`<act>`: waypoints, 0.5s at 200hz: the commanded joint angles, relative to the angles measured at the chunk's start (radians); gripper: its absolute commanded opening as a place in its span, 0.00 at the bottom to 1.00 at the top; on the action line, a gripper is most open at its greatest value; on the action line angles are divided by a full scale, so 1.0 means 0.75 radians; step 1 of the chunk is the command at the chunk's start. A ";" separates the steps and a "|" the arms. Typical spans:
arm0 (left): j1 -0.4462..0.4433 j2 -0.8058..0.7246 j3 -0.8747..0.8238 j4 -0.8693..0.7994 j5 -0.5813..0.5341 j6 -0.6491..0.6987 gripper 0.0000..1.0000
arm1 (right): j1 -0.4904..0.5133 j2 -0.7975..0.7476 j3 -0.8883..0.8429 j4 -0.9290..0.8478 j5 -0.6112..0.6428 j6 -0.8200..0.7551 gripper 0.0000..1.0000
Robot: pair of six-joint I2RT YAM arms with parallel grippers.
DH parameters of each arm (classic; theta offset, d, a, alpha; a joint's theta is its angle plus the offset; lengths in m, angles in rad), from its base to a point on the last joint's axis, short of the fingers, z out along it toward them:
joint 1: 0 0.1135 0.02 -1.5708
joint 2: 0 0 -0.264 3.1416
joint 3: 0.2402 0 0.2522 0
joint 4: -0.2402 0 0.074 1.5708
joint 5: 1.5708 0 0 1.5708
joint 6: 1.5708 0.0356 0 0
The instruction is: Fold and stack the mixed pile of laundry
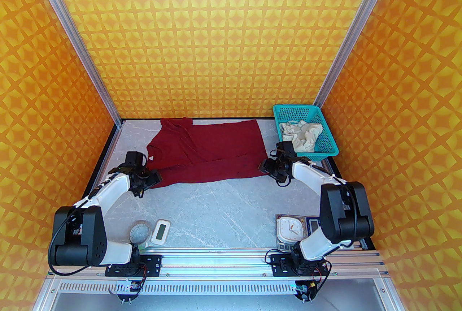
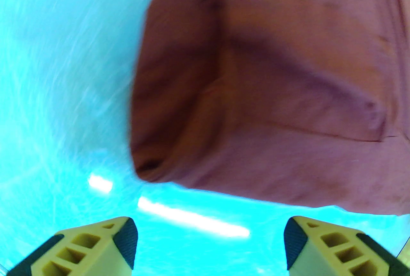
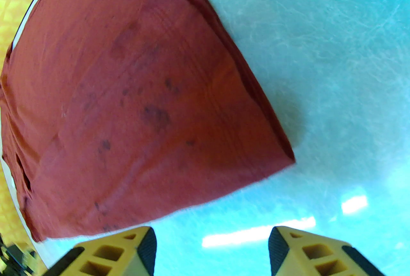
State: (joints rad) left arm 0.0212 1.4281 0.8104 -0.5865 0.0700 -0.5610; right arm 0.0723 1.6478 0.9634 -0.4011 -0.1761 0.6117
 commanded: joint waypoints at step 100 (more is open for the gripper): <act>0.066 0.300 0.069 0.382 0.029 -0.135 0.24 | 0.007 0.209 0.002 0.211 0.086 0.111 0.52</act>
State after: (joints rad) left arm 0.0544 1.6272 0.8413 -0.3756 0.0700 -0.6632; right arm 0.0895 1.7618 0.9588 -0.2428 -0.1715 0.6624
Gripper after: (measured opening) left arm 0.345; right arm 0.549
